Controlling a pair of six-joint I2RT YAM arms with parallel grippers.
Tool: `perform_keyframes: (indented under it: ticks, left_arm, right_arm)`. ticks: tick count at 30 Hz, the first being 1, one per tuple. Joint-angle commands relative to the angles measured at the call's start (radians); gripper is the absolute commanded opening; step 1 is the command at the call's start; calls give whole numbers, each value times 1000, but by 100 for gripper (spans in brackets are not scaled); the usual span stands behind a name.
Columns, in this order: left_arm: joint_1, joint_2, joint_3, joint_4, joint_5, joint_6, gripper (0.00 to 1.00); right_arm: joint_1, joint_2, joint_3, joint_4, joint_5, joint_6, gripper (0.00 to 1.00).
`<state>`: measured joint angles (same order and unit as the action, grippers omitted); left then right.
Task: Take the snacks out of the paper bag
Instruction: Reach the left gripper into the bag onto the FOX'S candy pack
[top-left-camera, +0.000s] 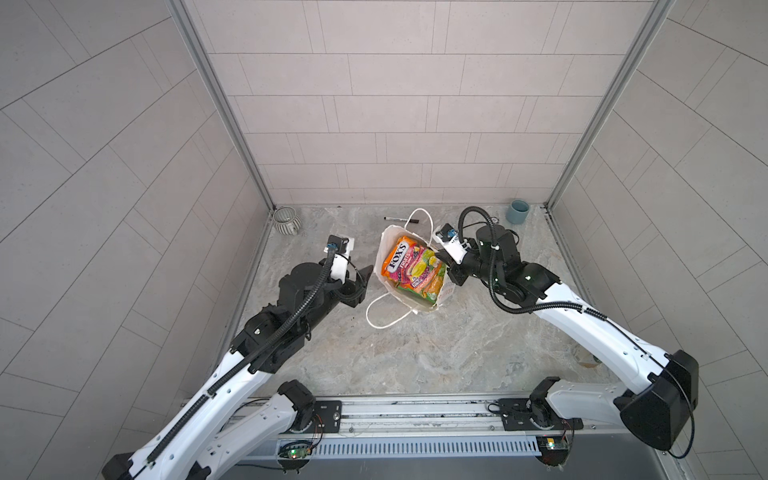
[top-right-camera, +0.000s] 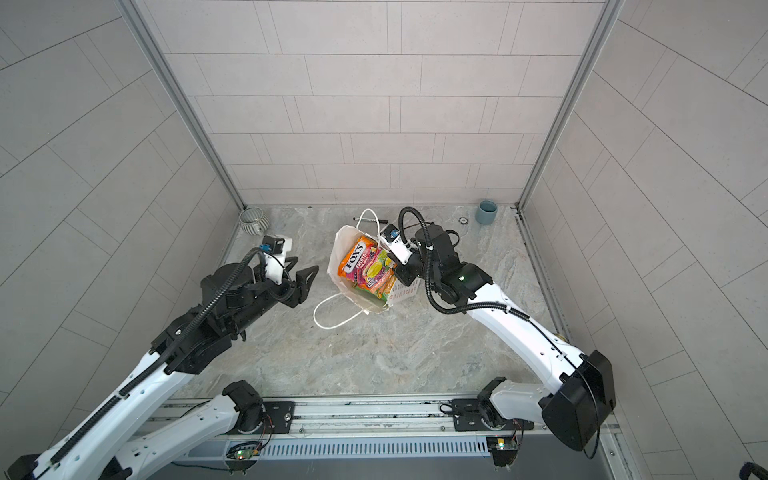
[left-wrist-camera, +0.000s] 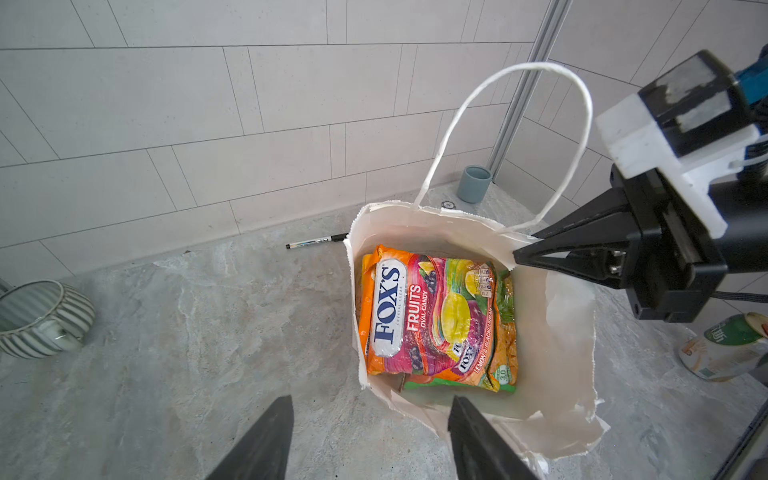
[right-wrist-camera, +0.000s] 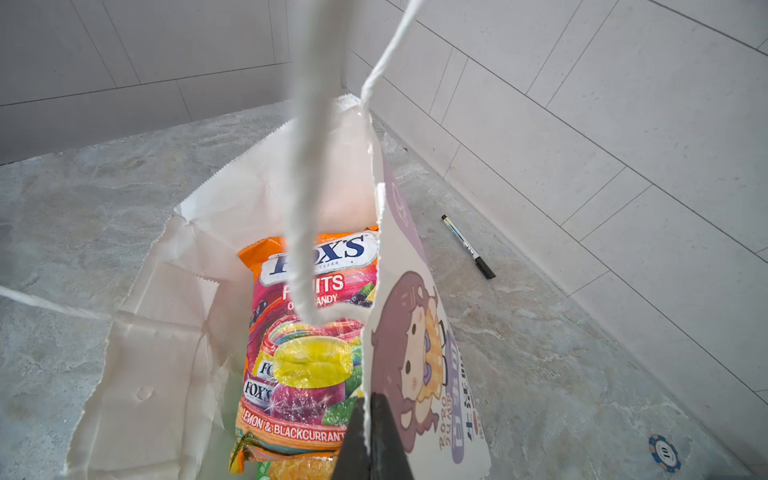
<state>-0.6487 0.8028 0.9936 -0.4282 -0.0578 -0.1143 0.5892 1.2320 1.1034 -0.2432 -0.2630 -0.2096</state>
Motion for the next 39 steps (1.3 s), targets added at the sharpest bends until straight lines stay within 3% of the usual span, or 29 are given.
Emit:
perform_keyframes:
  ticks: [1,12,24,30,39]
  left_arm:
    - [-1,93,51,-69,56,65,65]
    - [-4,337,124,-34,263,72,68]
    - [-20,555,216,20,192,22,75]
    - [-19,599,229,21,56,-10,80]
    - [-19,663,202,69,117,-46,79]
  right_arm:
    - [30,-41,-65,125,-39,-5,0]
    - [27,-77,-126,208,-70,6,0]
    - [25,-114,-164,254,-83,24,0]
    - [24,-123,-175,267,-94,33,0]
    - [24,-134,-186,282,-97,34,0]
